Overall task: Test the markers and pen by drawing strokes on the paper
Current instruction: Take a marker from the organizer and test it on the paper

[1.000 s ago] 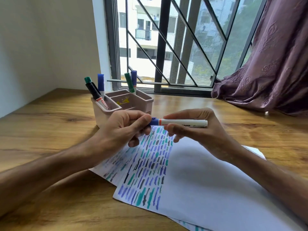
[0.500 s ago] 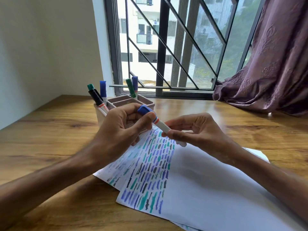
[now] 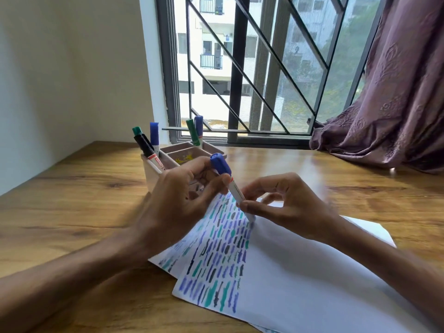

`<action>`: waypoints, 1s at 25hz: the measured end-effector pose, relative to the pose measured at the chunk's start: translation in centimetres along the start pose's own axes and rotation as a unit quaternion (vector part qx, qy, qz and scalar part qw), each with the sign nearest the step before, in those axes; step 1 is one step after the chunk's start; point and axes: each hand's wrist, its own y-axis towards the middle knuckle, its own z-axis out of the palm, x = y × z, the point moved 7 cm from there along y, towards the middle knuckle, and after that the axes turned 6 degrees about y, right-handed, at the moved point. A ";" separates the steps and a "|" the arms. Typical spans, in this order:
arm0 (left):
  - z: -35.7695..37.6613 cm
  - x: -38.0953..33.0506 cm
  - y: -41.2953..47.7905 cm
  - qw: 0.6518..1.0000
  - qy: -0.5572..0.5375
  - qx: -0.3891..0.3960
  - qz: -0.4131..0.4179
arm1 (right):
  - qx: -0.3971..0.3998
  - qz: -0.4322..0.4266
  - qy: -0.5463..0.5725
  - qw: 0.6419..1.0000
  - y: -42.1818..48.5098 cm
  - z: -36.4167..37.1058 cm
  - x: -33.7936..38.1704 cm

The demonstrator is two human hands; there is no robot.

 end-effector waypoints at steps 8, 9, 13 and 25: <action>3.8 0.5 -2.8 0.974 0.164 0.153 0.018 | -0.082 0.050 0.045 0.994 1.1 -1.6 -0.4; 3.9 0.7 -2.9 0.973 0.164 0.162 0.018 | -0.076 0.048 0.036 0.995 1.5 -1.4 -0.1; 4.1 0.8 -2.9 0.969 0.161 0.185 0.013 | -0.075 0.000 0.018 0.997 4.7 -2.4 3.2; 4.3 1.0 -2.6 0.968 0.164 0.192 0.010 | -0.122 -0.075 -0.159 0.977 11.8 1.0 3.4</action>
